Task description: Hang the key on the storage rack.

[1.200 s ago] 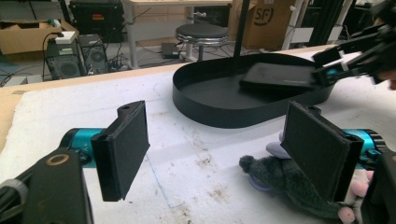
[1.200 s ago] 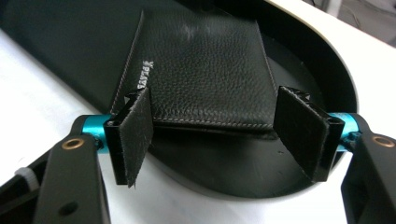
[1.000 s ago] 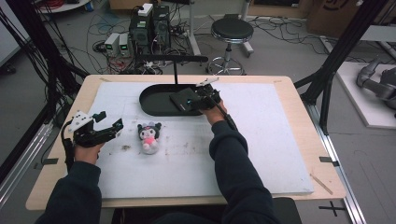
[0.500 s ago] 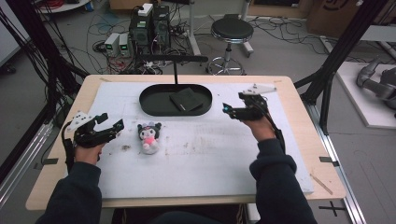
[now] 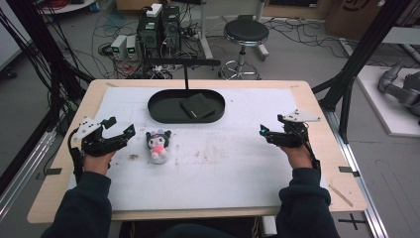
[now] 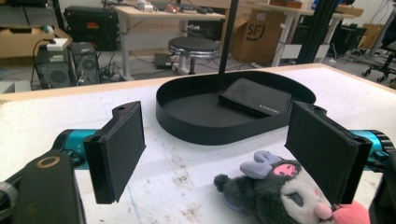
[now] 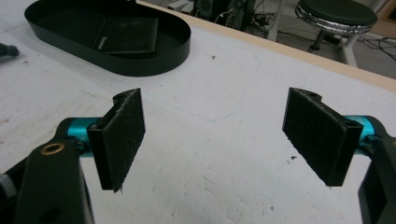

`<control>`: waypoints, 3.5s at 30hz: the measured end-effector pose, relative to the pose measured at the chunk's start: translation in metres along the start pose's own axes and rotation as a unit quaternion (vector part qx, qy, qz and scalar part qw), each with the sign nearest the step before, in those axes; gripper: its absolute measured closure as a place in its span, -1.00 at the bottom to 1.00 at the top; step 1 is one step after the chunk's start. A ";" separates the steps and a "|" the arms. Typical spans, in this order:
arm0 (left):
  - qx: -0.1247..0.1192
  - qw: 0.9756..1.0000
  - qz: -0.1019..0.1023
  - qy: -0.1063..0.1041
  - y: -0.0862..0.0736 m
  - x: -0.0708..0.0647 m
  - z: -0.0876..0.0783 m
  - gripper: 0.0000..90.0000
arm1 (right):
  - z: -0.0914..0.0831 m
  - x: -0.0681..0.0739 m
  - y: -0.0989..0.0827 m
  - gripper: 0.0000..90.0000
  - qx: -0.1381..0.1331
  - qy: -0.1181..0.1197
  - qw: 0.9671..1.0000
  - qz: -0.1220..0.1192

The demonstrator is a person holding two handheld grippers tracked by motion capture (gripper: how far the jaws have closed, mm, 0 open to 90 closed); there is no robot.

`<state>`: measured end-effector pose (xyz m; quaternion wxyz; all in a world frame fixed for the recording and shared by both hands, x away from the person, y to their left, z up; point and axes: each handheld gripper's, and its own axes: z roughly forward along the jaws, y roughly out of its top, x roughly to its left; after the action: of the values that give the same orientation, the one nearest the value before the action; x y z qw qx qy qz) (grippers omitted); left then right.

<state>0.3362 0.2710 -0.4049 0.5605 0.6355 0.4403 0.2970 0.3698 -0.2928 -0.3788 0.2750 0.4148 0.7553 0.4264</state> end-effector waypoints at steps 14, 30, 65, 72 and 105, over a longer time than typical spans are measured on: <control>0.033 0.999 0.003 -0.023 0.001 -0.021 0.007 -0.57 | -0.002 -0.001 -0.007 -0.52 0.000 -0.006 1.000 0.005; 0.142 0.989 0.016 -0.023 -0.018 -0.058 0.034 -0.57 | 0.002 0.000 -0.010 -0.52 0.008 -0.007 1.000 0.004; 0.206 0.978 0.023 -0.029 -0.021 -0.084 0.055 -0.40 | 0.003 0.002 -0.012 -0.52 0.013 -0.005 1.000 0.000; 0.230 0.971 0.057 -0.028 -0.027 -0.087 0.062 -0.18 | 0.002 0.001 -0.012 -0.52 0.010 -0.003 1.000 0.003; 0.046 0.994 -0.018 -0.095 0.132 -0.004 0.100 -0.09 | -0.003 -0.007 -0.012 -0.52 -0.016 0.006 1.000 0.023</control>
<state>0.4522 0.2247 -0.2953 0.5752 0.6778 0.4098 0.2043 0.3663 -0.3040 -0.3871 0.2673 0.4256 0.7400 0.4470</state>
